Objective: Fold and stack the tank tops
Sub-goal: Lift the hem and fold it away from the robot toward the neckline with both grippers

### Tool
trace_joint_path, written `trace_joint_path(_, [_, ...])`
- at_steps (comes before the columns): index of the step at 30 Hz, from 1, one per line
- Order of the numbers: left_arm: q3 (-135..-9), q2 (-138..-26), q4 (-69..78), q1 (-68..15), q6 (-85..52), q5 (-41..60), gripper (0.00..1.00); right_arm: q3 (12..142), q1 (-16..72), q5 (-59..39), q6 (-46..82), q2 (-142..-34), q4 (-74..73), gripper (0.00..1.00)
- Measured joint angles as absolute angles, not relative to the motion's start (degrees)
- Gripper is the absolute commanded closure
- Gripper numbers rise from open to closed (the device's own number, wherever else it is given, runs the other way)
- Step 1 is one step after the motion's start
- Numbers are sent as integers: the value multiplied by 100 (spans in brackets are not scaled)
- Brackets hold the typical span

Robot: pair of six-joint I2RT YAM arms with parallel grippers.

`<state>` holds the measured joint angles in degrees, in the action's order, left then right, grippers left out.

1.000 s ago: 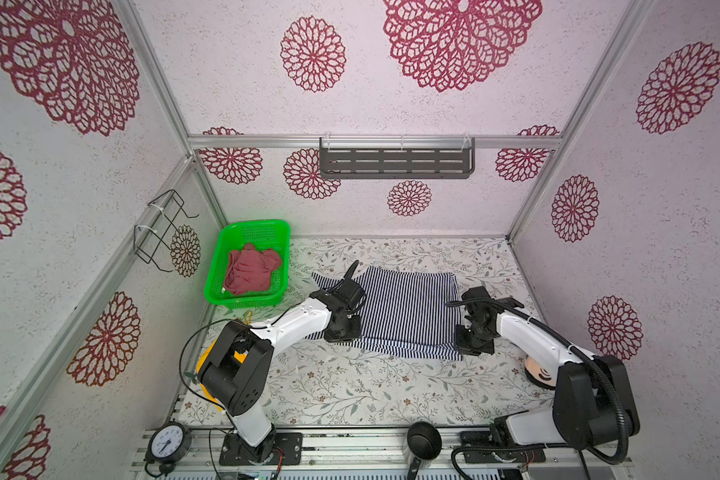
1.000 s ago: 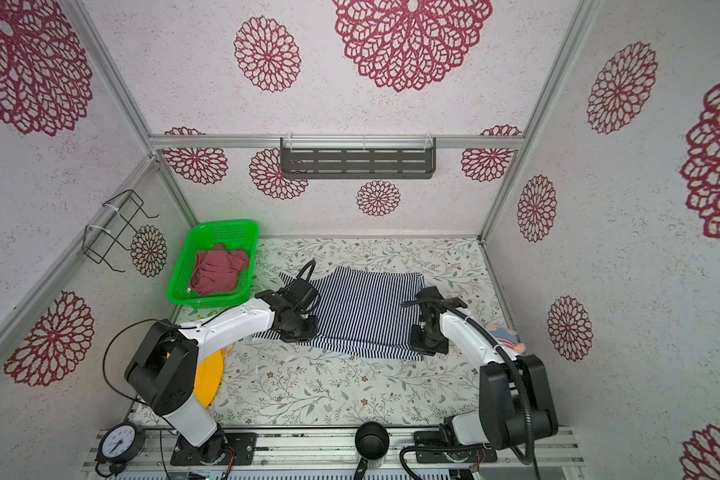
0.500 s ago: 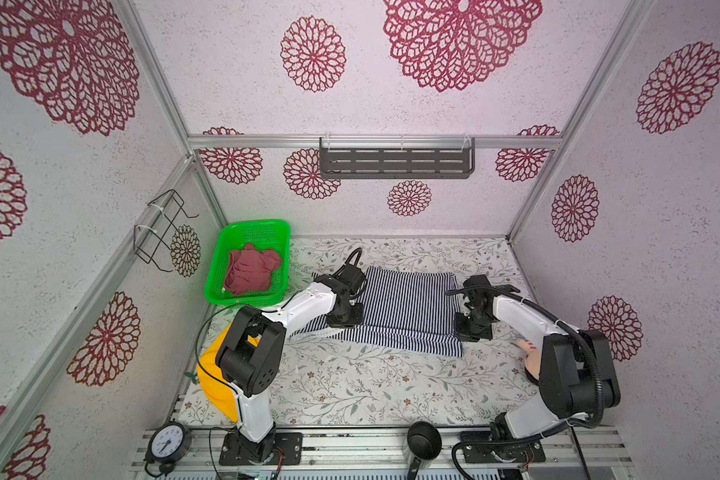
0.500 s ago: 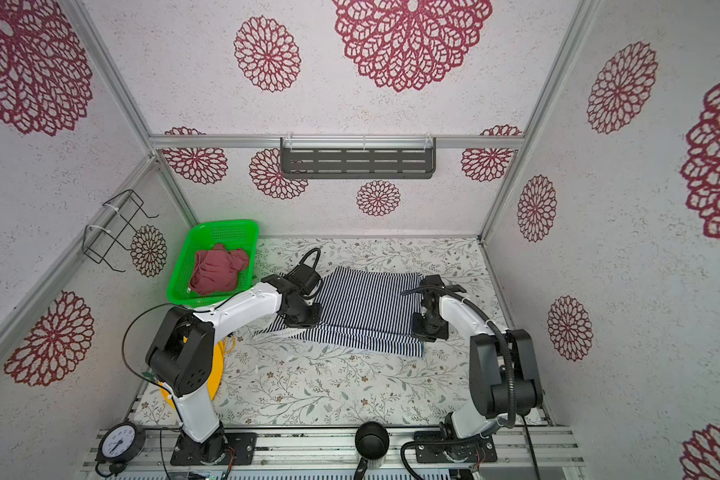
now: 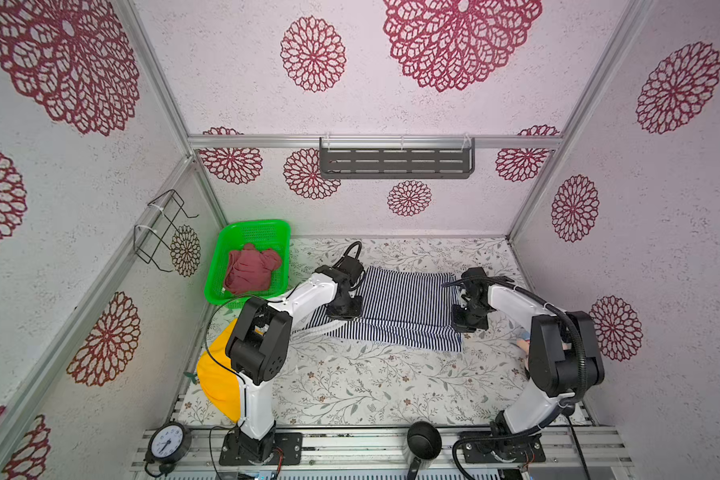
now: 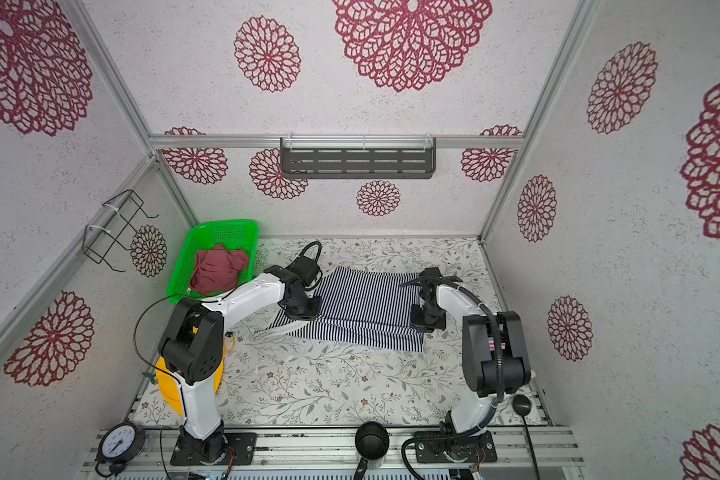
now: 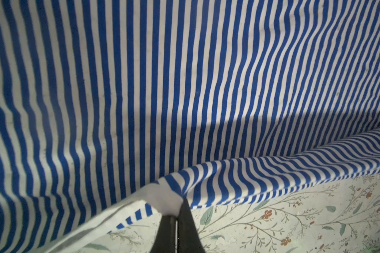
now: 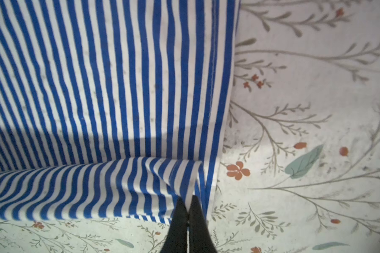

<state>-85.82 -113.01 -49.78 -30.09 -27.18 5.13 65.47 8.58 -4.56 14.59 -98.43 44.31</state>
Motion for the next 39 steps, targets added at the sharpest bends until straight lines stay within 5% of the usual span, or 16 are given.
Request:
trace_joint_path(28, [-9706,-12164,-5275,-2856,-2375,709,100,7120,574,-281,1455,-10186,4519,99])
trace_joint_path(31, [-9736,-12254,-5282,-2836,-2331,701,74,7120,572,-307,1448,-10186,4407,65])
trace_joint_path(33, [-9736,-12263,-5323,-2801,-2329,674,57,7120,563,-311,1393,-10186,4313,51])
trace_joint_path(36, [-9738,-12250,-5365,-2700,-2327,561,42,7122,543,-325,1332,-10149,4235,44])
trace_joint_path(39, [-9657,-12110,-5371,-2571,-2342,357,38,7122,539,-314,1310,-9924,4226,44])
